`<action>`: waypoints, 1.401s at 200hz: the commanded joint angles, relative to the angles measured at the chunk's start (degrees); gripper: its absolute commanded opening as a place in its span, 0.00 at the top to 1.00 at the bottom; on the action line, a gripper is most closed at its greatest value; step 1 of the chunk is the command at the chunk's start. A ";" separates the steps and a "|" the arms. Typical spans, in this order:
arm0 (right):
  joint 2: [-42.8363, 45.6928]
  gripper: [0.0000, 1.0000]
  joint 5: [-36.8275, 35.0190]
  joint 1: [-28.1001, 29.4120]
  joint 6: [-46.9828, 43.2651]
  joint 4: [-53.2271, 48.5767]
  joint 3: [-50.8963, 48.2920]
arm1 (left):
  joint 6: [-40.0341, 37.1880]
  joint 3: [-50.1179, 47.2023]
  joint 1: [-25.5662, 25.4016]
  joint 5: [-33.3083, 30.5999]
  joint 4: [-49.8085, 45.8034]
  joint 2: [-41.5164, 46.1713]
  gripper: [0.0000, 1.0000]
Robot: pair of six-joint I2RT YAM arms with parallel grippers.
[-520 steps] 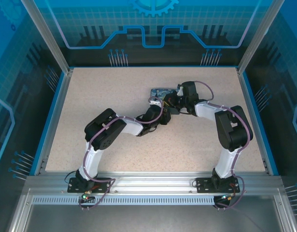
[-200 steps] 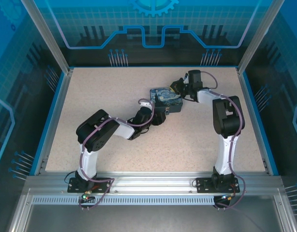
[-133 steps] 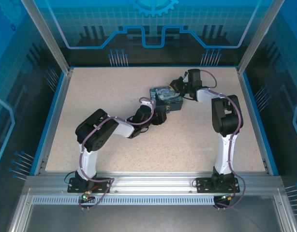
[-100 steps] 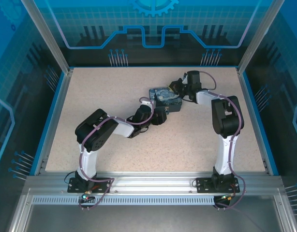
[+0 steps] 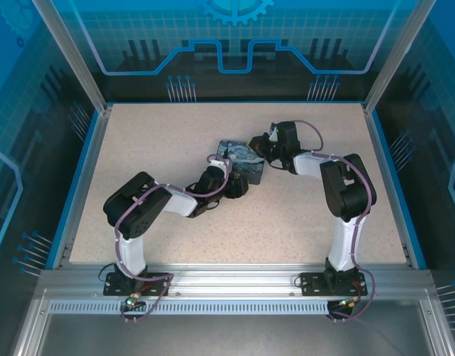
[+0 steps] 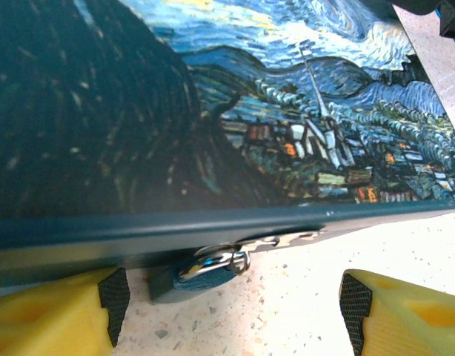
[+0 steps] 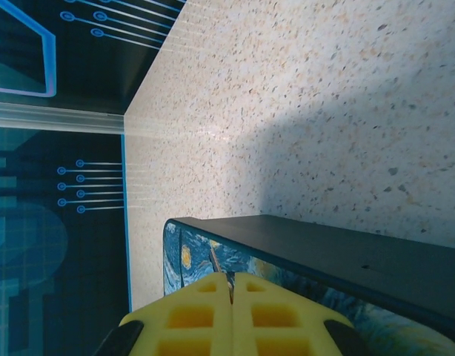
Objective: Unlock a padlock with a key
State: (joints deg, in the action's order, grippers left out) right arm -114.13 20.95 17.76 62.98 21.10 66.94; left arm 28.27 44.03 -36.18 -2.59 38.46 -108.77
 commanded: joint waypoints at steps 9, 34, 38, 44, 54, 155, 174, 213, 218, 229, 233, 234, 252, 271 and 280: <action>-2.46 1.00 -1.17 1.31 0.22 -7.92 -2.10 | -3.22 -0.84 2.37 0.86 -2.07 1.03 0.22; -2.67 1.00 -1.35 1.31 -0.23 -8.96 -1.13 | -6.71 1.82 3.60 2.61 -4.89 -0.05 0.21; -2.64 1.00 -1.29 1.31 -0.30 -9.06 -0.96 | -7.23 2.29 3.74 2.87 -5.39 -0.30 0.21; -2.65 1.00 -1.30 1.31 -0.36 -9.28 -0.73 | -8.01 3.00 3.90 3.34 -6.04 -0.67 0.21; -2.59 1.00 -1.35 1.30 -0.36 -9.46 -0.51 | -8.88 3.77 4.02 4.25 -6.52 -1.32 0.20; -2.77 1.00 -1.52 1.31 -1.11 -10.90 0.23 | -3.95 6.34 3.96 15.77 0.60 -5.42 0.19; -2.79 1.00 -1.52 1.29 -1.19 -10.91 0.30 | -1.99 5.45 3.98 16.88 2.84 -4.92 0.19; -2.95 1.00 -1.51 1.27 -1.19 -10.87 0.21 | 1.22 4.87 3.98 19.96 5.76 -5.34 0.19; -2.95 1.00 -1.53 1.31 -1.15 -10.87 0.21 | 1.58 4.73 3.95 19.78 6.07 -5.49 0.19; -2.96 1.00 -1.44 1.31 -1.11 -10.82 0.21 | 1.87 4.28 3.94 18.86 6.19 -5.57 0.19; -3.01 1.00 -1.44 1.35 -1.11 -10.84 0.21 | 1.96 4.22 4.02 18.50 6.15 -5.70 0.19; -2.98 1.00 -1.44 1.33 -1.11 -10.87 0.21 | 1.92 4.18 3.98 18.41 6.17 -5.73 0.19; -3.08 1.00 -1.41 1.31 -1.11 -10.89 0.30 | 2.04 4.24 3.96 17.88 6.06 -6.73 0.18; -3.12 1.00 -1.34 1.32 -1.02 -10.88 0.39 | 2.87 4.16 4.02 18.69 7.39 -8.06 0.18; -3.12 1.00 -1.36 1.34 -1.02 -10.86 0.39 | 3.33 4.07 3.99 19.28 8.15 -8.51 0.19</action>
State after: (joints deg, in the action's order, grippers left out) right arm -114.13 17.98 17.96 62.48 18.70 68.36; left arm 28.58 48.60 -31.09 10.00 42.74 -113.58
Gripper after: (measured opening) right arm 0.049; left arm 0.817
